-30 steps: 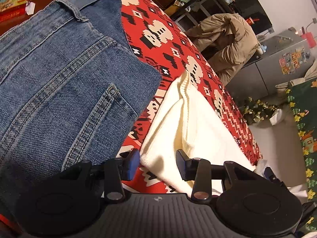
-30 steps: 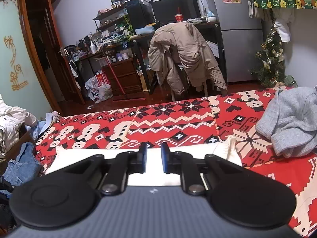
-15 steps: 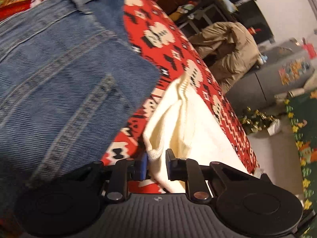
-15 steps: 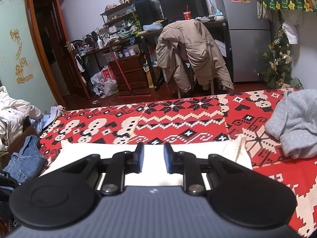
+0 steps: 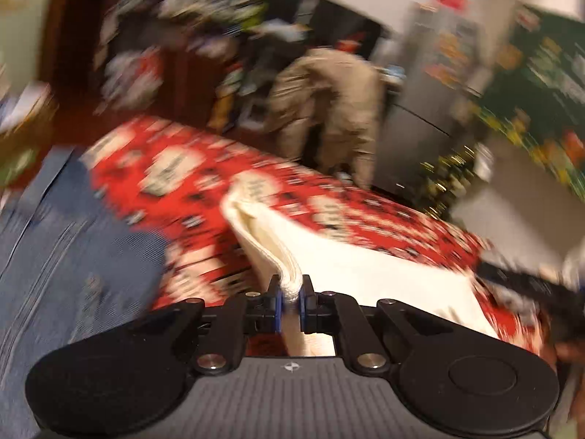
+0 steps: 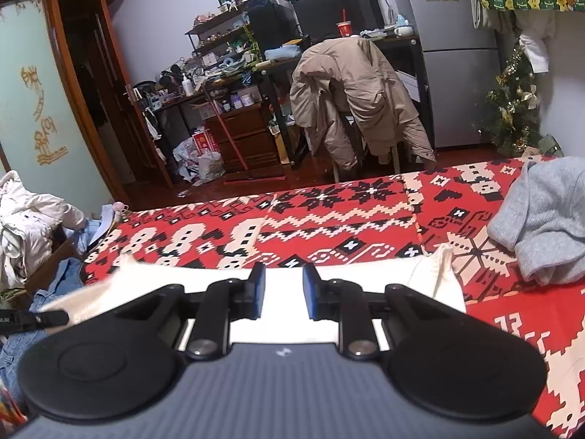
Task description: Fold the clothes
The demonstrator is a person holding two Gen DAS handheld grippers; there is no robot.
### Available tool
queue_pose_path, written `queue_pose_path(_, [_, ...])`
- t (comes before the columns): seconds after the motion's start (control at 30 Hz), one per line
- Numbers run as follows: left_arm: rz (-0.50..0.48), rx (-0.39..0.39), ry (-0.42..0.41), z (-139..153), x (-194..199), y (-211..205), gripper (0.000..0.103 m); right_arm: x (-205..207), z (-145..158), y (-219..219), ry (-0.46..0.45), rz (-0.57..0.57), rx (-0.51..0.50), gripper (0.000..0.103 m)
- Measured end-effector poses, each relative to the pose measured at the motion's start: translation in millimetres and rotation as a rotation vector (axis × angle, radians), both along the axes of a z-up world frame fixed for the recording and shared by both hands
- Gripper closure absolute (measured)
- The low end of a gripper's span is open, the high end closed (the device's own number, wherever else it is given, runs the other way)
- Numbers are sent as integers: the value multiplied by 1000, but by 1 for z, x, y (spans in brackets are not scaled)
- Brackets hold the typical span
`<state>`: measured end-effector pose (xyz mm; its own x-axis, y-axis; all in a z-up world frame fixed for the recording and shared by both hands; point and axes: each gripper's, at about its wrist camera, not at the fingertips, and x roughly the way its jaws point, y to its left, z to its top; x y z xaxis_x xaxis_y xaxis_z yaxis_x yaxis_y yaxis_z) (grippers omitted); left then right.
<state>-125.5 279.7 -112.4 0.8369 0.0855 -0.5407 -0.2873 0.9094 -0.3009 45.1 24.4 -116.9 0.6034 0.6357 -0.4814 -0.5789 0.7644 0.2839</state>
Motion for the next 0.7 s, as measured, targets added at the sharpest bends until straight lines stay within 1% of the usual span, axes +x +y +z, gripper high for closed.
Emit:
queue_pose_path(0.1, [-121,62,-15,6,14,-34,95,-1,4,-5,6,3,23,79])
queue_pose_path(0.17, [-191,81,-19,4,24,-53,95,2,5,-10,41,19,70,79])
queue_pose_path(0.23, [-246,73,-12,-4,35,-67,95,7,2,-16,115,61,147,78])
queue_pose_path(0.3, [-294,70,14,-17,46,-80,95,13,-6,-18,197,99,215,77])
queue_pose_path(0.4, [-347,59,59,-39,61,-93,95,20,-22,-16,298,133,257,70])
queue_pose_path(0.47, [-364,44,84,-53,65,-97,95,22,-32,-11,334,128,242,66])
queue_pose_path(0.53, [-368,33,88,-61,68,-97,95,25,-44,-3,362,126,196,64])
queue_pose_path(0.6, [-366,0,87,-66,70,-93,95,25,-57,6,393,113,151,60])
queue_pose_path(0.67, [-363,-38,81,-67,72,-88,95,27,-69,12,418,105,145,59])
queue_pose_path(0.7, [-365,-51,77,-66,71,-87,95,29,-73,13,431,100,167,59])
